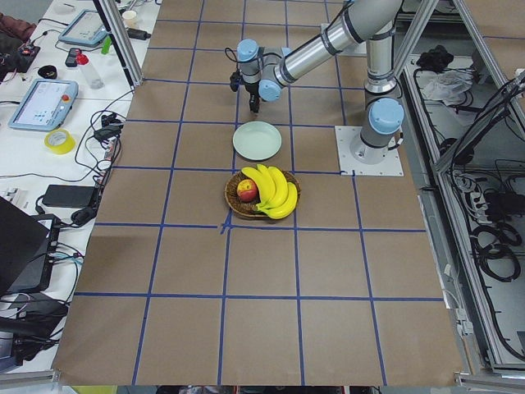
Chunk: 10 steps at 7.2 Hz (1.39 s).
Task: Collect all strawberries into plate
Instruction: 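Lower the left gripper over the strawberry cluster beside the plate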
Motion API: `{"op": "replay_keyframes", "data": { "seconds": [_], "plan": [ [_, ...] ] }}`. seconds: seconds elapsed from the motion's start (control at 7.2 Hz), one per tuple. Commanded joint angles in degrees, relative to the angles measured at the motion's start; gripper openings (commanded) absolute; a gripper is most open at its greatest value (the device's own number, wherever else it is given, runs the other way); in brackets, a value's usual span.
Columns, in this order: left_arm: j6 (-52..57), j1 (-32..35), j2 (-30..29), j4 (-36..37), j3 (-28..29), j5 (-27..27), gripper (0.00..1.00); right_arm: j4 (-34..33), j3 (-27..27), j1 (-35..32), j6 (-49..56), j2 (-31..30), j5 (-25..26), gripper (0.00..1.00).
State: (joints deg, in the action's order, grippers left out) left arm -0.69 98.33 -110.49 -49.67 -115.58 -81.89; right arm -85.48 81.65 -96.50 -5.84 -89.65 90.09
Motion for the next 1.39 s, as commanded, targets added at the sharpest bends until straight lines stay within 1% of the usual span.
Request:
{"op": "replay_keyframes", "data": {
  "seconds": [0.0,0.14,0.28,0.42,0.69,0.97,1.11,1.25],
  "plan": [
    [-0.2,0.0,0.0,-0.2,0.1,0.3,0.2,0.0,0.0,0.0,0.0,0.0,0.0,1.0],
    [-0.3,0.0,0.0,-0.3,0.2,0.2,0.06,0.0,0.0,0.0,0.0,0.0,0.0,1.0],
    [-0.5,-0.1,0.3,-0.2,0.4,0.2,0.0,0.0,0.0,0.0,0.0,0.0,0.0,1.0],
    [-0.5,-0.1,1.5,-0.7,1.1,-0.3,0.0,0.0,0.0,0.0,0.0,0.0,0.0,1.0],
    [-0.7,0.0,2.8,-9.1,6.2,-0.5,0.0,0.0,0.0,0.0,0.0,0.0,0.0,1.0],
    [-3.8,0.3,2.6,-9.5,6.3,0.0,0.0,0.0,0.0,0.0,0.0,0.0,0.0,1.0],
    [-4.0,0.3,2.6,-9.4,6.4,0.3,0.36,0.0,0.0,0.0,0.0,0.0,0.0,1.0],
    [-3.9,0.3,2.2,-9.5,6.3,0.3,0.7,0.0,0.0,0.0,0.0,0.0,0.0,1.0]
  ]
}}
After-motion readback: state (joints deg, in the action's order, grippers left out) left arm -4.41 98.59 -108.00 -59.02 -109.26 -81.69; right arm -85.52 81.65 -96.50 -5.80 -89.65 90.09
